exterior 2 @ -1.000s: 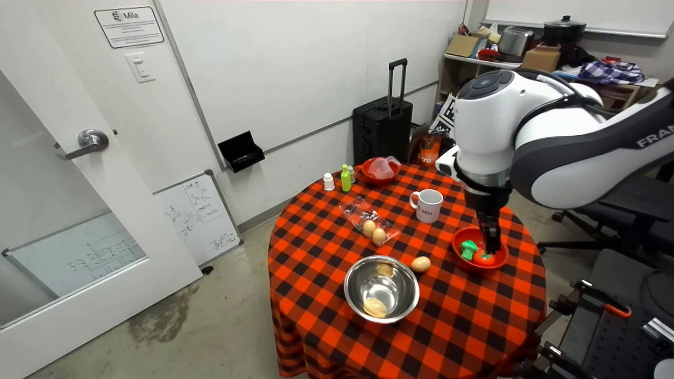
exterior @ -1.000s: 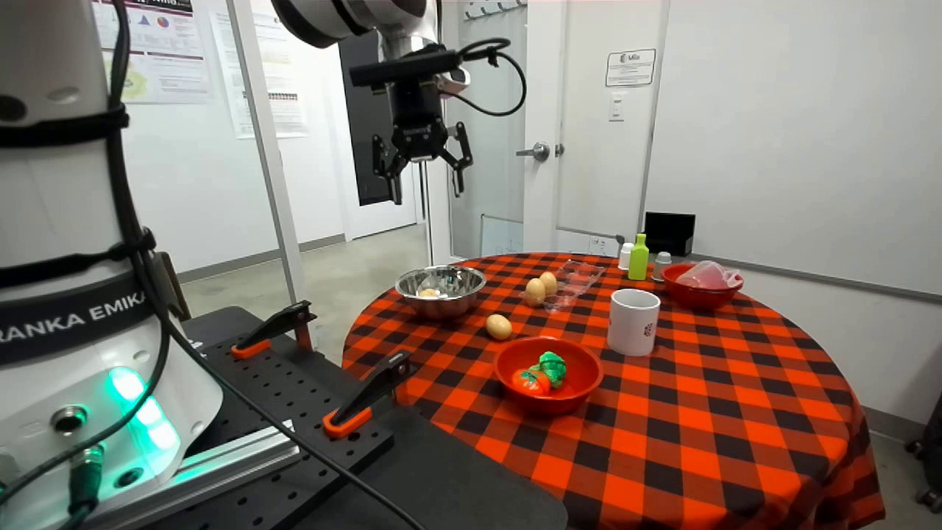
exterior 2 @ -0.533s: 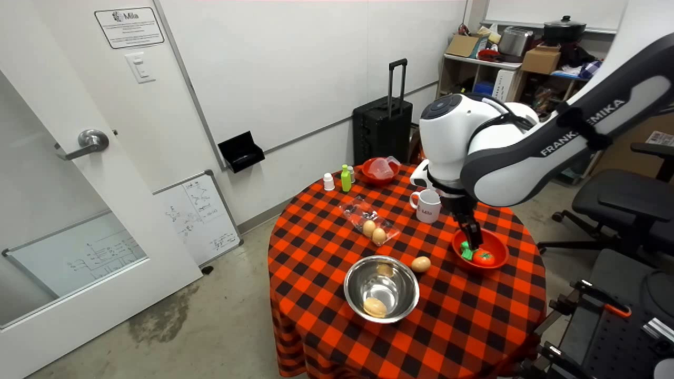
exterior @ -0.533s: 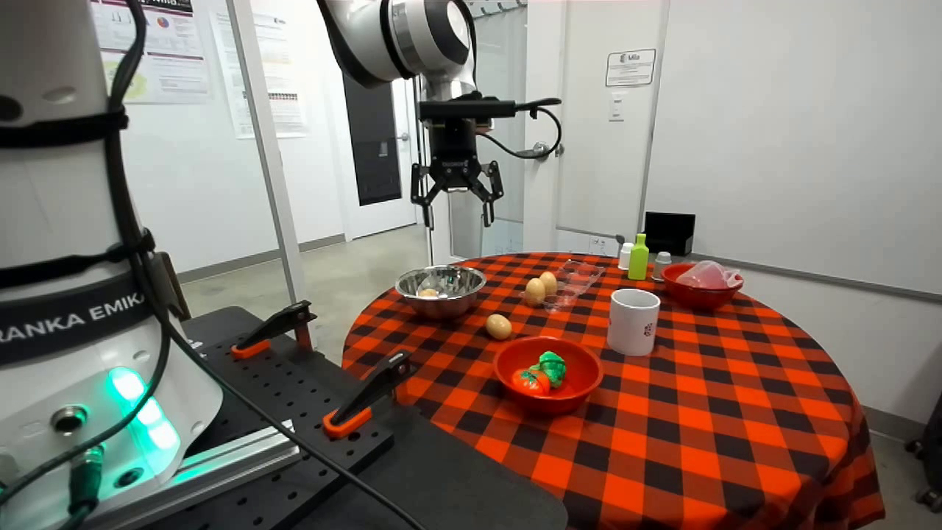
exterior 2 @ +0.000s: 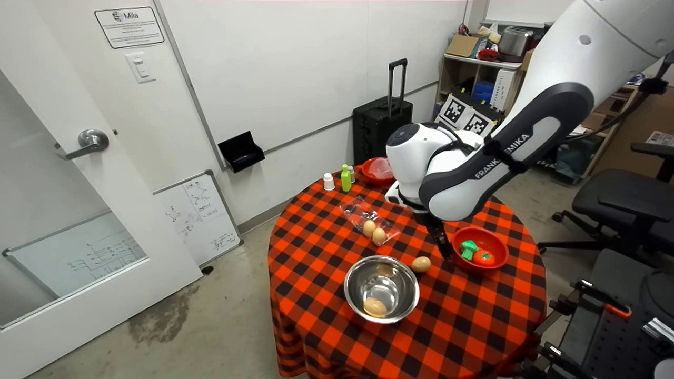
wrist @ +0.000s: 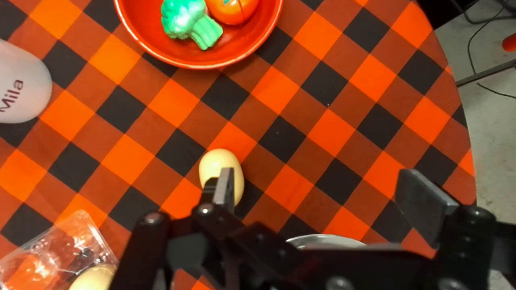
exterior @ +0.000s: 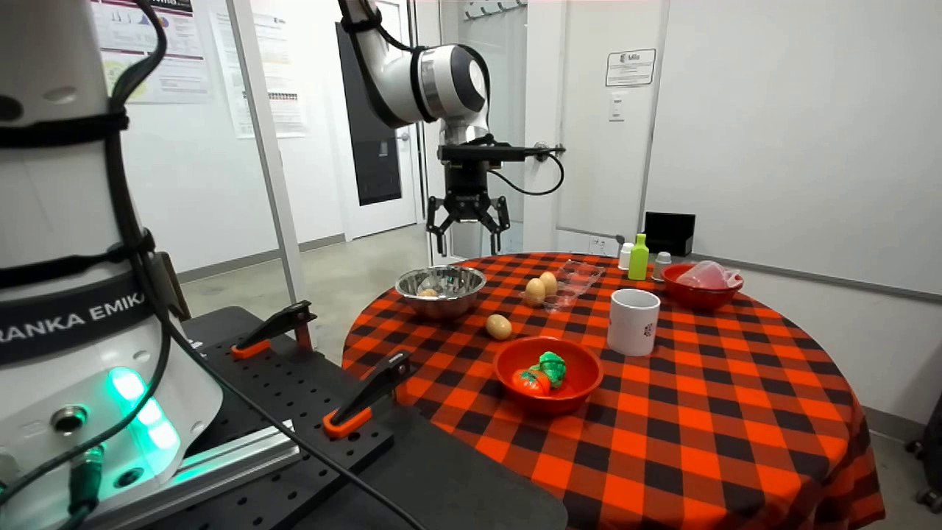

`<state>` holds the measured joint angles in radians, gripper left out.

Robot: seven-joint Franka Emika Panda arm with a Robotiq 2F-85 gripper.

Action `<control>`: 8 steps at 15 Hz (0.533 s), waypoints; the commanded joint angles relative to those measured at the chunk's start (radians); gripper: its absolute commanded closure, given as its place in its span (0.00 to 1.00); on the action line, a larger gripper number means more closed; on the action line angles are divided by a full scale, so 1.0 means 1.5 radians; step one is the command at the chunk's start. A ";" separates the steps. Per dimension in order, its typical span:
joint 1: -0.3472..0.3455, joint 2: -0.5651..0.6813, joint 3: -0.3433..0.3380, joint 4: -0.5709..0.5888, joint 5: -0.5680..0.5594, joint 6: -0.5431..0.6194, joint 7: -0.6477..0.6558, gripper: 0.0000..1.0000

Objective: Pick up the egg on the table and put it in the silver bowl.

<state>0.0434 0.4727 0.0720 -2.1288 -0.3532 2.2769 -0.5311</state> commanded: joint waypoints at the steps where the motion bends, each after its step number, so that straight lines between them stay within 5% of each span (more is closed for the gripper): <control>1: -0.010 0.074 0.009 0.061 -0.005 0.004 -0.030 0.00; 8: -0.024 0.168 0.000 0.122 -0.022 0.024 -0.082 0.00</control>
<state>0.0310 0.6551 0.0714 -2.0117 -0.3653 2.2987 -0.6037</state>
